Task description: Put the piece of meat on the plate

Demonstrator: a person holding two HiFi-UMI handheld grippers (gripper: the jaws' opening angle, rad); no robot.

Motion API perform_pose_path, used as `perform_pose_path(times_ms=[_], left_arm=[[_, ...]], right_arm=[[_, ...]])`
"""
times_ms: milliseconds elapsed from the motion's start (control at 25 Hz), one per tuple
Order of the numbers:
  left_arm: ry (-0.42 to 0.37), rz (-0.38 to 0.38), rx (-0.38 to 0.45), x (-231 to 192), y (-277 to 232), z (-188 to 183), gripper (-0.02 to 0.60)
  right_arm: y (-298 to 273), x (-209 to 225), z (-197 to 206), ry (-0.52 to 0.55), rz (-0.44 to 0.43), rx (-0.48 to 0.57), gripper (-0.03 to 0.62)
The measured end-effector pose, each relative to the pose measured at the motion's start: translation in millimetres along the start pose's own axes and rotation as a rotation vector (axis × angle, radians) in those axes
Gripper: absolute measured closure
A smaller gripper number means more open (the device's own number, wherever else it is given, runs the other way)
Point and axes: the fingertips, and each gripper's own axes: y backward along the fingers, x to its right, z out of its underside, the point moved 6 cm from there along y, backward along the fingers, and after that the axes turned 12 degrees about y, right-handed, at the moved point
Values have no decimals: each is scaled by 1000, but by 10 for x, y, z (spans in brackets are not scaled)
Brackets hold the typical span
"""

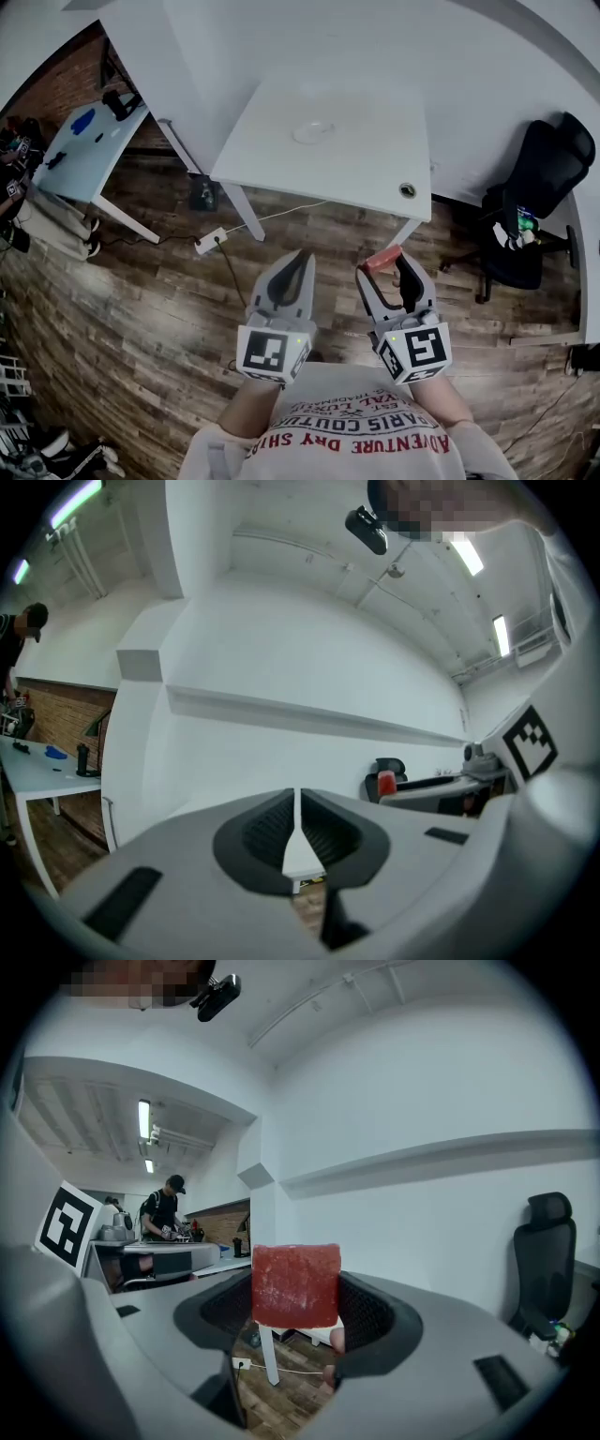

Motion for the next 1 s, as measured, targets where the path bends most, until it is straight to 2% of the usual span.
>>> perform_pose_path(times_ms=[200, 440, 680, 1000], left_arm=[[-10, 17, -1, -725, -156, -237, 558], [17, 41, -35, -1302, -250, -246, 558], [54, 43, -54, -1539, -457, -180, 558], [27, 7, -58, -1839, -1069, -193, 558]], right_arm=[[-600, -220, -172, -12, 55, -6, 303], [-1117, -485, -227, -33, 78, -41, 303], [-1465, -448, -206, -30, 60, -59, 304], [-2118, -66, -82, -71, 30, -46, 303]])
